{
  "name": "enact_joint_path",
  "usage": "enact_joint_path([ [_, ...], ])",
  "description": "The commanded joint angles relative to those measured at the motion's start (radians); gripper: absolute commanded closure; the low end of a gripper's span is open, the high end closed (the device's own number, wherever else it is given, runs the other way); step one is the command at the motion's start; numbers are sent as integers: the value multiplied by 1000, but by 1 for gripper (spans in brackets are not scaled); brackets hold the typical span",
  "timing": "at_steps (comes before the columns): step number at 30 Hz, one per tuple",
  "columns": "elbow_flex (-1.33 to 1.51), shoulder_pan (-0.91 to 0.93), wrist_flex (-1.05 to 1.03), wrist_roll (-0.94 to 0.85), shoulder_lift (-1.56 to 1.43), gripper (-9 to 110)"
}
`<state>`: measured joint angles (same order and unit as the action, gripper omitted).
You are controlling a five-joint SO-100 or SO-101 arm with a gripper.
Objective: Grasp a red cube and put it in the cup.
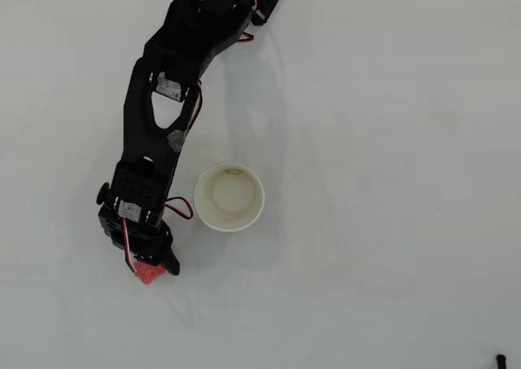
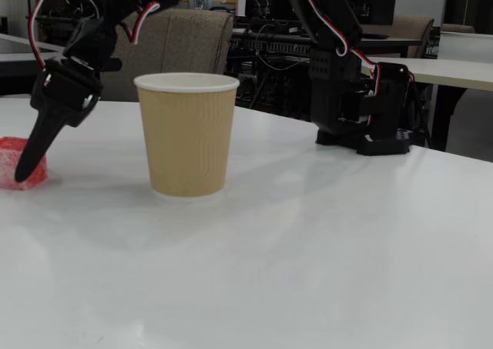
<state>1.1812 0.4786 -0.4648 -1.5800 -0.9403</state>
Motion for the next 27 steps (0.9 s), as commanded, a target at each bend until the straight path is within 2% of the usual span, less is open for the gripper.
enact_joint_path([
  [1,-97,9,-6,6,-41,81],
  [10,-97,18,-2,6,-41,91],
  [27,-98,25,2,6,-38,93],
])
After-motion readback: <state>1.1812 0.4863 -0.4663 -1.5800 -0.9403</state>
